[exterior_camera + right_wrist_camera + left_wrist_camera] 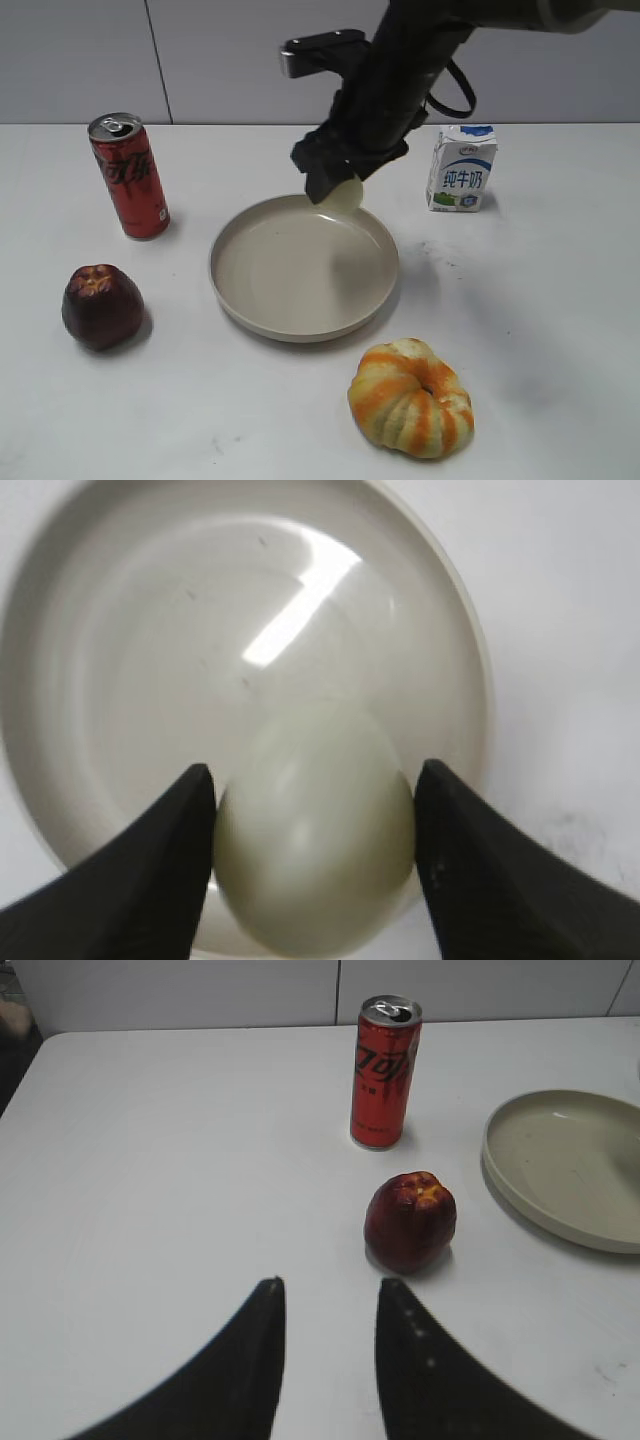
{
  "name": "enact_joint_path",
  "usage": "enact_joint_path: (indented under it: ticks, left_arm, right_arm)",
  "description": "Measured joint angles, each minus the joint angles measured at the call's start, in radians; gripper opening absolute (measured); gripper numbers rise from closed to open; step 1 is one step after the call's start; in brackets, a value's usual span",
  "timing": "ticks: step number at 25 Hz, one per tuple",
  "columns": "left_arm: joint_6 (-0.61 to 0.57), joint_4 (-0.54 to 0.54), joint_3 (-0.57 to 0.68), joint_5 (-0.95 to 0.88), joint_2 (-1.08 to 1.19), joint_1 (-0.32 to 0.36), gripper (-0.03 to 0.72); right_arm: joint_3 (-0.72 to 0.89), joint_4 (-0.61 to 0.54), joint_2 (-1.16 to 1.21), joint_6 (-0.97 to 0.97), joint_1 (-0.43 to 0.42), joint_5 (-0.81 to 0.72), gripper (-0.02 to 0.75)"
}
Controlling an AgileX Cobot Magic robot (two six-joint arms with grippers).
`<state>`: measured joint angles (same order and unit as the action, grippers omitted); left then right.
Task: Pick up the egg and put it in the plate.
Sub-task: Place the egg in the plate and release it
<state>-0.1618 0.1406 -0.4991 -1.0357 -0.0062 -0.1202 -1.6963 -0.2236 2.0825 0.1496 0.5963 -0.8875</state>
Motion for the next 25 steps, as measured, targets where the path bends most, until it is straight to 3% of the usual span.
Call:
enact_joint_path:
  ticks: [7, 12, 19, 25]
  left_arm:
    - [0.0, 0.0, 0.0, 0.0, 0.0, 0.0, 0.23]
    - [0.0, 0.0, 0.0, 0.0, 0.0, 0.0, 0.23]
    - [0.0, 0.0, 0.0, 0.0, 0.0, 0.0, 0.23]
    - [0.0, 0.0, 0.0, 0.0, 0.0, 0.0, 0.23]
  right_arm:
    - [-0.032, -0.001, 0.082, 0.001, 0.027, -0.029, 0.444]
    - [-0.032, 0.001, 0.109, 0.001, 0.027, -0.058, 0.594]
    - [-0.074, 0.046, 0.109, -0.015, 0.019, -0.129, 0.622]
    - [-0.158, 0.074, 0.099, -0.067, -0.112, -0.264, 0.619]
